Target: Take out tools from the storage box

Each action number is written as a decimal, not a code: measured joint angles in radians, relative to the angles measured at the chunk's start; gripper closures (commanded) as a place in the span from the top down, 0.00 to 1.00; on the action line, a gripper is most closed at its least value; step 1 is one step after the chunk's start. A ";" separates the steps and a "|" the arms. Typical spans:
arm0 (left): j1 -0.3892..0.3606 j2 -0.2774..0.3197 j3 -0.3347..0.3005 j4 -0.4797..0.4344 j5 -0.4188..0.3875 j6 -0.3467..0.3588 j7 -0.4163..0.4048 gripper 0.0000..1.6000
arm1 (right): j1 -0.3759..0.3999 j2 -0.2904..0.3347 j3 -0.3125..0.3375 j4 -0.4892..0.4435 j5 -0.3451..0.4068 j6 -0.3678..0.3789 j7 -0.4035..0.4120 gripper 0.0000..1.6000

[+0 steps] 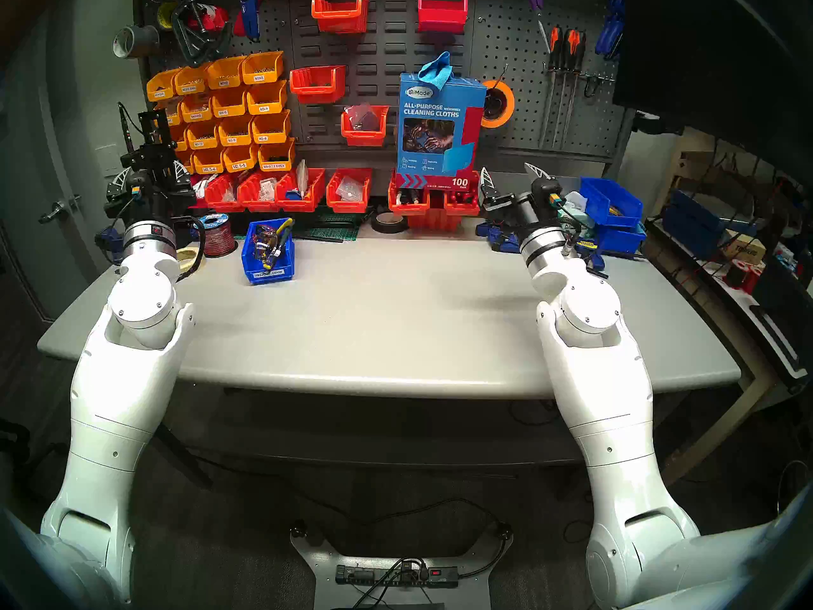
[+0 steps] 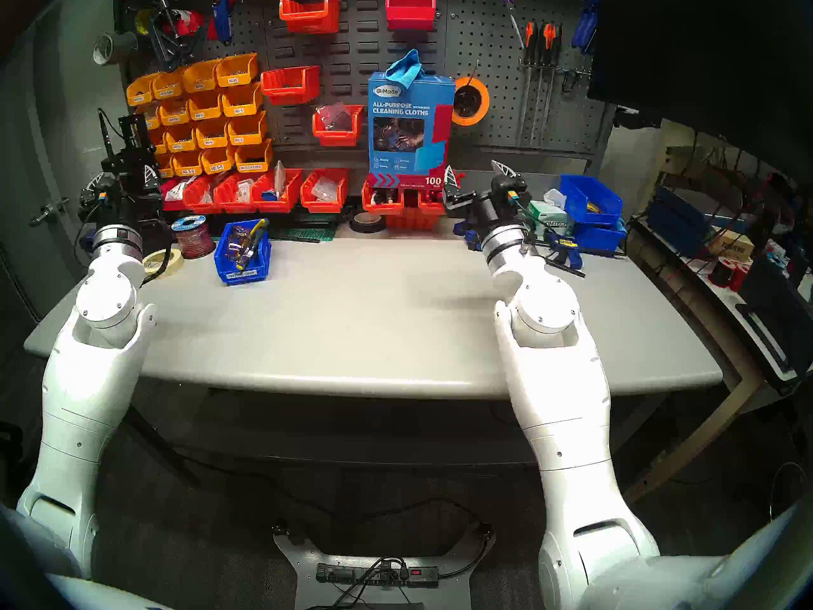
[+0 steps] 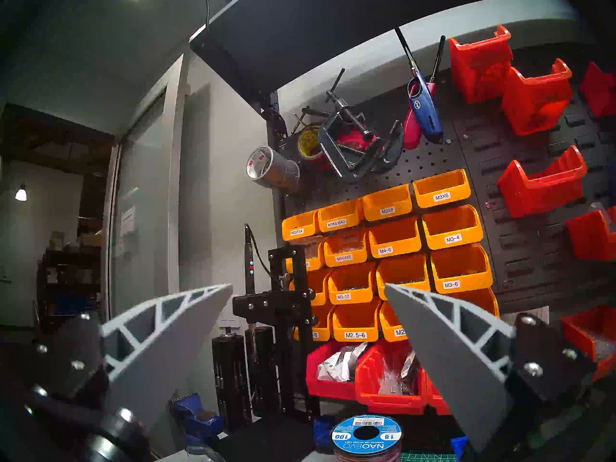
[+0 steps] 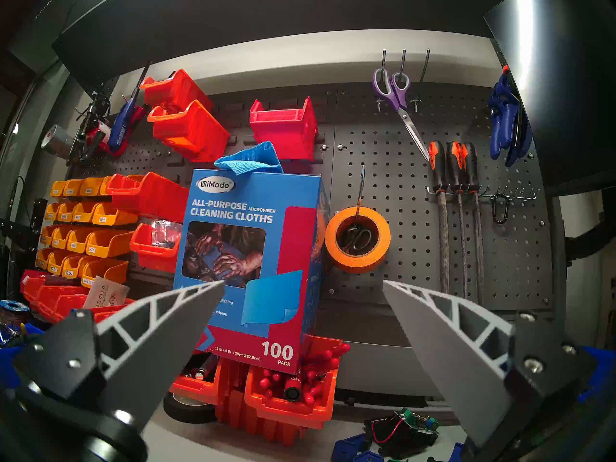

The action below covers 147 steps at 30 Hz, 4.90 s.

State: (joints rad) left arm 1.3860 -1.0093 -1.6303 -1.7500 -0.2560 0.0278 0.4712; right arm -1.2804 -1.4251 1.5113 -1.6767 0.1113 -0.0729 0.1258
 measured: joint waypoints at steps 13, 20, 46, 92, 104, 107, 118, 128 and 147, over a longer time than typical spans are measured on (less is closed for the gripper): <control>0.000 0.002 0.000 0.000 0.000 0.000 0.001 1.00 | 0.000 0.000 0.000 0.000 0.001 0.000 0.000 1.00; 0.000 0.002 0.000 0.000 0.000 0.000 0.001 1.00 | 0.000 0.000 0.000 0.000 0.001 0.000 0.000 1.00; 0.000 0.003 0.001 0.000 0.000 -0.001 0.002 1.00 | 0.000 0.000 0.000 0.000 0.001 0.000 0.000 1.00; 0.000 0.004 0.001 -0.001 0.000 -0.001 0.003 1.00 | 0.008 -0.054 -0.059 0.049 0.081 0.009 0.042 1.00; 0.000 0.004 0.001 -0.001 0.000 -0.001 0.004 1.00 | 0.020 -0.130 -0.199 0.048 0.095 0.055 0.048 1.00; 0.000 0.004 0.001 -0.001 0.000 -0.002 0.004 1.00 | 0.024 -0.157 -0.236 0.062 0.100 0.067 0.045 1.00; 0.000 0.005 0.001 -0.001 0.000 -0.002 0.004 1.00 | 0.056 -0.235 -0.321 0.168 0.127 0.108 0.000 1.00; 0.000 0.005 0.001 -0.001 0.000 -0.002 0.004 1.00 | 0.098 -0.287 -0.395 0.268 0.167 0.120 -0.032 1.00; 0.000 0.005 0.001 -0.001 -0.001 -0.002 0.005 1.00 | 0.212 -0.381 -0.485 0.515 0.191 0.050 -0.096 1.00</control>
State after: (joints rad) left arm 1.3862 -1.0041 -1.6291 -1.7506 -0.2565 0.0259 0.4761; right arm -1.0687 -1.8062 1.0258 -1.1622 0.3027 -0.0229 0.0293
